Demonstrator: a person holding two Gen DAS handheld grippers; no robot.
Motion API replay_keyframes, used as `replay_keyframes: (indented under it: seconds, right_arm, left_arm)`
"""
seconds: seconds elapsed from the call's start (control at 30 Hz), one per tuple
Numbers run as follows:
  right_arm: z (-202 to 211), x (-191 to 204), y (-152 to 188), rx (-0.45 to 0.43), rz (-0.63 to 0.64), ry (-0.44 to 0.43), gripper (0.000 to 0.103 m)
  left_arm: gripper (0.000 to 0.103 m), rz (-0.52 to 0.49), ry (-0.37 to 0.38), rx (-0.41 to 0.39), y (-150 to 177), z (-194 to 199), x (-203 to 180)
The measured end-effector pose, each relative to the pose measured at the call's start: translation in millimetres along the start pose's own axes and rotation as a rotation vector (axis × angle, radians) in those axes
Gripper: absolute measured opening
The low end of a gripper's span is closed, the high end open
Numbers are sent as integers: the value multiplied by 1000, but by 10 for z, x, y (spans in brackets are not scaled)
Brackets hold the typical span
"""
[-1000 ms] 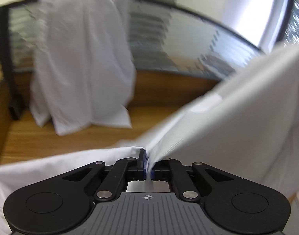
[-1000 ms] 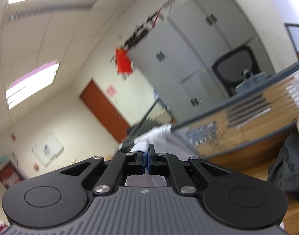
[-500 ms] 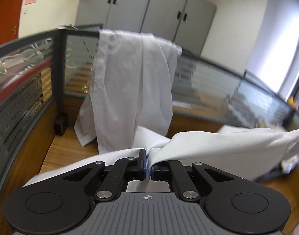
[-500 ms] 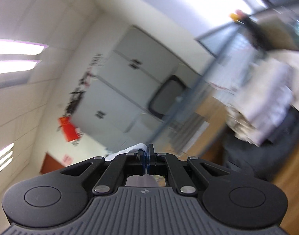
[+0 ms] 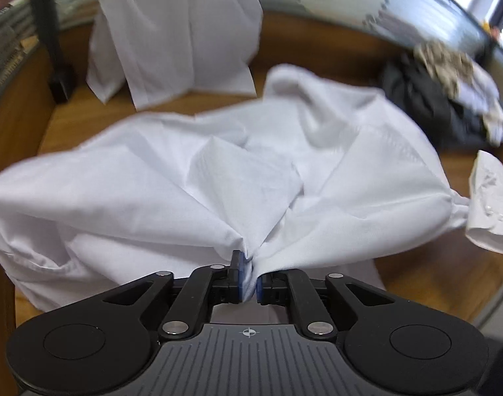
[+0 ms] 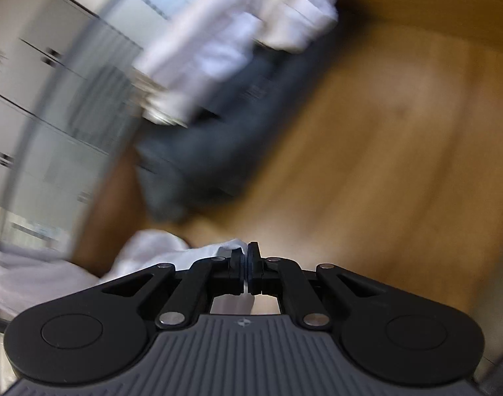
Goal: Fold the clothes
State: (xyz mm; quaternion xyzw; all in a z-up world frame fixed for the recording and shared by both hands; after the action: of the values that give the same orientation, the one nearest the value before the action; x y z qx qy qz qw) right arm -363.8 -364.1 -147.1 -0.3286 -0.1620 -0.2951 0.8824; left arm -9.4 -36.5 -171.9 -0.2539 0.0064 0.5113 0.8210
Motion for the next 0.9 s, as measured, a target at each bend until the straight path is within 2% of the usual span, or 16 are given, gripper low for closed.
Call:
replay_keyframes:
  seconds: [0.03, 0.17, 0.2, 0.23, 0.33, 0.47, 0.53, 0.73, 0.9]
  right_arm:
    - [-39, -93, 111, 22, 0, 27, 7]
    - [-159, -339, 462, 110, 45, 114, 8]
    - [-157, -369, 519, 128, 69, 134, 14]
    - [-140, -390, 564, 143, 98, 150, 25]
    - [4, -378, 629, 182, 208, 180, 43]
    - [188, -291, 694, 251, 396, 202, 52]
    - [297, -205, 713, 281, 460, 183, 54]
    - [542, -78, 879, 365, 569, 104, 57]
    - [694, -132, 966, 390, 564, 78, 58]
  left_arm:
    - [25, -9, 15, 5, 17, 9, -23]
    - [54, -27, 89, -11, -61, 153, -168]
    - [56, -37, 110, -25, -109, 206, -219]
    - [60, -48, 132, -40, -157, 260, -271]
    - [74, -91, 187, -78, -305, 340, -454]
    - [75, -139, 211, -100, -515, 264, -715]
    - [77, -157, 232, -107, -621, 198, -837]
    - [79, -223, 257, -86, -808, -192, -1218]
    - [85, -248, 269, -32, -879, -576, -1568]
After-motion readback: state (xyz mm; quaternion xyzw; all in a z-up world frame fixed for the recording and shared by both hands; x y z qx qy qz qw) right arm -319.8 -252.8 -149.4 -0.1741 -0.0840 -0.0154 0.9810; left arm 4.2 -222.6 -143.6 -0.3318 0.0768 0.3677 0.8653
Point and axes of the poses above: each gripper's, at about its wrist camera, not at the fingertips, and z roughly against the way its jaws point, x to its left, y to its underside, the point moved 10 cm from there along -z, roughly the way its jaws point, and after that the axes turned 15 degrees about z, right-handed, at the moved point
